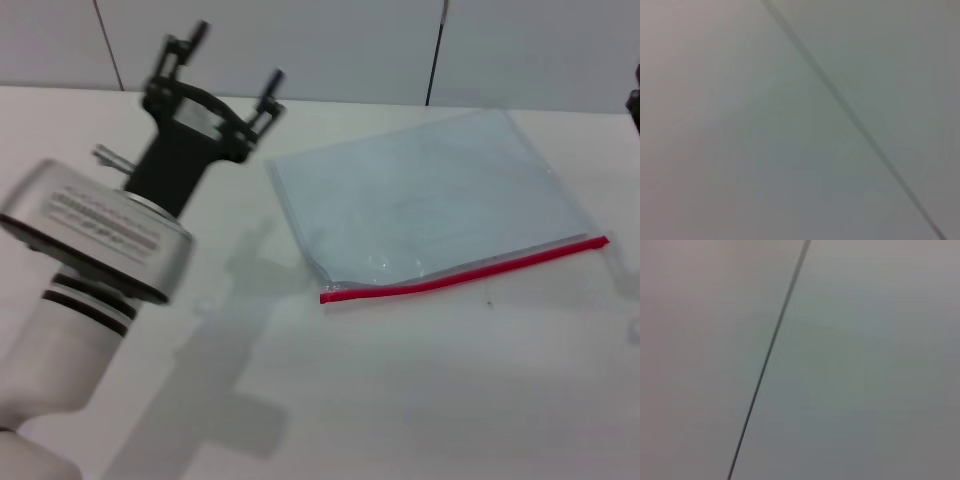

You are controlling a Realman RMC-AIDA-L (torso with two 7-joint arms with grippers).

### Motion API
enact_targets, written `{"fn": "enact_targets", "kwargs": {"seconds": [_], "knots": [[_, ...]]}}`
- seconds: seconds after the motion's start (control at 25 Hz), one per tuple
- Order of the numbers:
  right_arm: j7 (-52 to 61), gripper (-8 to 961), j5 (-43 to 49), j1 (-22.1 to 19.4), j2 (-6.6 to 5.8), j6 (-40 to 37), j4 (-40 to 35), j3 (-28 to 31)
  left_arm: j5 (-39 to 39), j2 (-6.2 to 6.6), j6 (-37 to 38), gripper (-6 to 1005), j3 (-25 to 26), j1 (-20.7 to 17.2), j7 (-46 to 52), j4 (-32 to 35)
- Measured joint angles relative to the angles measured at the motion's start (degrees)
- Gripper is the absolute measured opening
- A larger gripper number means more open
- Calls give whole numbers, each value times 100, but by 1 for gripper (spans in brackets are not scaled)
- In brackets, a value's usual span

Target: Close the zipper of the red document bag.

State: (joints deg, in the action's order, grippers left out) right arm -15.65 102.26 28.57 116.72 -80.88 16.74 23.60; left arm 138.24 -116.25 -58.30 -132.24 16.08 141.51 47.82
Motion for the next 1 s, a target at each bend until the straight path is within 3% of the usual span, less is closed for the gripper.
{"fn": "enact_targets", "kwargs": {"seconds": [0.2, 0.36, 0.52, 1.0], "knots": [[1897, 746, 6, 27, -8, -267, -504, -144, -552, 16, -699, 848, 37, 196, 1157, -545], [2732, 745, 4, 37, -10, -410, -791, -200, -705, 23, -1343, 849, 57, 320, 2318, -1158], [2786, 743, 5, 9, -9, -413, -810, -214, -850, 22, -1749, 847, 67, 363, 2930, -1510], [2789, 742, 3, 94, -9, -248, -818, -313, -873, -2, -1948, 835, 7, 413, 2971, -1647]]}}
